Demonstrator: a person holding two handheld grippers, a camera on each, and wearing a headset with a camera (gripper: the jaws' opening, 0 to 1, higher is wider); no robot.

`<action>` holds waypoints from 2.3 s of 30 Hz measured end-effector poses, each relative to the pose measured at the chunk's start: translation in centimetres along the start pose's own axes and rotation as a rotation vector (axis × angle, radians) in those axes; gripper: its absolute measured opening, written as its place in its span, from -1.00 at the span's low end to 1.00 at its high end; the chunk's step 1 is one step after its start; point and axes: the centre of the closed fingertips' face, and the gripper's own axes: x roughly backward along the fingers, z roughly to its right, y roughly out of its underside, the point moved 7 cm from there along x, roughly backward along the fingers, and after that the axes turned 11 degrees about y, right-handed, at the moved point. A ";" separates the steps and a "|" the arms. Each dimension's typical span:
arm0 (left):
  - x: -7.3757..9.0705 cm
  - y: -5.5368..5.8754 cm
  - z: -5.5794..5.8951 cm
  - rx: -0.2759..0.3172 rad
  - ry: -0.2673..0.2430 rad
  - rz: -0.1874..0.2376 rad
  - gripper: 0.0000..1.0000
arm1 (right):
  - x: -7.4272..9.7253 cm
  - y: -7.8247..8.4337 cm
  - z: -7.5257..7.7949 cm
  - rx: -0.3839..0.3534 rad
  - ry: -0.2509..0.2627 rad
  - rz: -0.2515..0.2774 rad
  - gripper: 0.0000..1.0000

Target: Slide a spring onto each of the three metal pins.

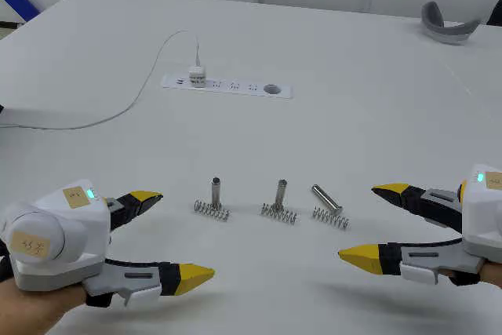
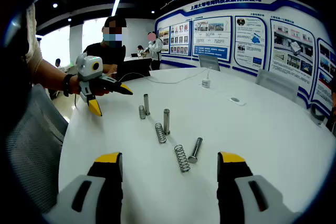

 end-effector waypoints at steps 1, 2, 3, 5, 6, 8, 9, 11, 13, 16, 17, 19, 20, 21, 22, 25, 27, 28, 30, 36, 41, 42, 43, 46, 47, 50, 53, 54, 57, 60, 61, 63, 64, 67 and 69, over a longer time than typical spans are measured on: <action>0.0 0.0 0.0 -0.001 0.000 -0.001 0.70 | 0.0 0.0 0.0 -0.001 0.000 0.001 0.50; 0.0 0.0 0.1 0.000 0.001 0.000 0.70 | 0.0 0.0 0.1 -0.001 0.000 0.001 0.50; 0.0 0.0 0.1 0.001 0.001 -0.001 0.70 | 0.0 0.1 0.1 -0.001 0.001 -0.001 0.50; -0.1 0.0 0.1 0.000 0.002 -0.002 0.70 | 0.0 0.1 0.2 0.000 0.003 -0.002 0.50; -0.1 0.0 0.1 0.001 0.002 -0.001 0.70 | 0.0 0.1 0.2 -0.002 0.003 -0.002 0.50; -0.1 -0.1 0.0 0.000 0.002 0.000 0.70 | 0.0 0.1 0.2 -0.003 0.004 -0.002 0.50; -0.1 -0.1 0.0 0.001 0.003 0.001 0.70 | 0.0 0.1 0.2 -0.003 0.005 -0.002 0.49; -0.1 -0.1 0.0 0.000 0.003 0.001 0.70 | 0.0 0.1 0.2 -0.004 0.004 -0.003 0.49; -0.2 -0.1 0.0 0.000 0.004 0.002 0.70 | 0.1 0.1 0.2 -0.004 0.005 -0.005 0.49; -0.2 -0.1 0.0 0.000 0.004 0.002 0.70 | 0.1 0.1 0.2 -0.005 0.007 -0.004 0.49; -0.2 -0.1 0.0 0.000 0.004 0.002 0.70 | 0.1 0.1 0.2 -0.005 0.007 -0.004 0.49; -0.2 -0.1 0.0 0.000 0.005 0.003 0.70 | 0.1 0.1 0.2 -0.007 0.008 -0.003 0.49; -0.2 -0.1 0.0 0.000 0.004 0.003 0.70 | 0.1 0.1 0.2 -0.006 0.007 -0.005 0.49; -0.2 -0.1 0.0 -0.001 0.005 0.002 0.70 | 0.1 0.1 0.2 -0.005 0.007 -0.006 0.49; -0.2 -0.1 0.0 0.000 0.005 0.002 0.69 | 0.0 0.2 0.2 -0.006 0.006 -0.007 0.49; -0.2 -0.1 0.0 0.000 0.005 0.001 0.69 | 0.0 0.2 0.1 -0.006 0.005 -0.010 0.48; -0.2 -0.1 0.0 0.001 0.004 0.002 0.69 | 0.0 0.2 0.1 -0.006 0.006 -0.011 0.48; -0.2 -0.1 0.0 0.001 0.004 0.003 0.69 | 0.0 0.2 0.2 -0.008 0.006 -0.011 0.48; -0.2 -0.1 0.0 0.002 0.004 0.003 0.69 | 0.0 0.2 0.2 -0.009 0.006 -0.011 0.48; -0.3 -0.1 0.0 0.003 0.005 0.004 0.69 | 0.0 0.2 0.3 -0.013 0.011 -0.011 0.47; -0.3 0.0 0.0 0.004 0.005 0.006 0.69 | 0.1 0.1 0.3 -0.014 0.016 -0.009 0.46; -0.3 0.0 0.0 0.004 0.005 0.007 0.69 | 0.1 0.1 0.3 -0.016 0.016 -0.010 0.46; -0.3 0.0 0.0 0.005 0.005 0.007 0.69 | 0.1 0.2 0.3 -0.015 0.016 -0.013 0.46; -0.3 0.0 0.0 0.006 0.005 0.008 0.69 | 0.1 0.1 0.3 -0.014 0.016 -0.012 0.46; -0.3 0.0 0.0 0.006 0.005 0.007 0.69 | 0.1 0.1 0.3 -0.014 0.016 -0.012 0.46; -0.4 0.1 0.0 0.007 0.006 0.009 0.69 | 0.2 0.1 0.4 -0.015 0.020 -0.011 0.45; -0.4 0.1 0.0 0.007 0.005 0.011 0.69 | 0.2 0.0 0.5 -0.011 0.023 -0.015 0.45; -0.4 0.1 0.0 0.008 0.005 0.012 0.69 | 0.3 0.0 0.5 -0.009 0.025 -0.016 0.45; -0.4 0.1 -0.1 0.008 0.004 0.014 0.69 | 0.3 -0.3 0.7 -0.013 0.032 -0.014 0.44; -0.4 0.1 -0.1 0.008 0.004 0.015 0.69 | 0.2 -0.3 0.8 -0.012 0.034 -0.018 0.43; -0.4 0.1 0.0 0.008 0.003 0.015 0.69 | 0.2 -0.3 0.8 -0.011 0.034 -0.019 0.42; -0.3 0.1 0.0 0.009 0.002 0.015 0.69 | 0.2 -0.5 0.9 -0.012 0.034 -0.023 0.41; -0.3 0.1 0.0 0.010 0.002 0.016 0.69 | 0.1 -0.6 1.0 -0.014 0.034 -0.024 0.40; -0.3 0.1 0.0 0.011 0.001 0.017 0.69 | -0.1 -0.9 1.5 -0.011 0.041 -0.032 0.37; -0.3 0.1 0.0 0.012 0.001 0.018 0.69 | -0.3 -1.2 1.9 -0.016 0.045 -0.036 0.33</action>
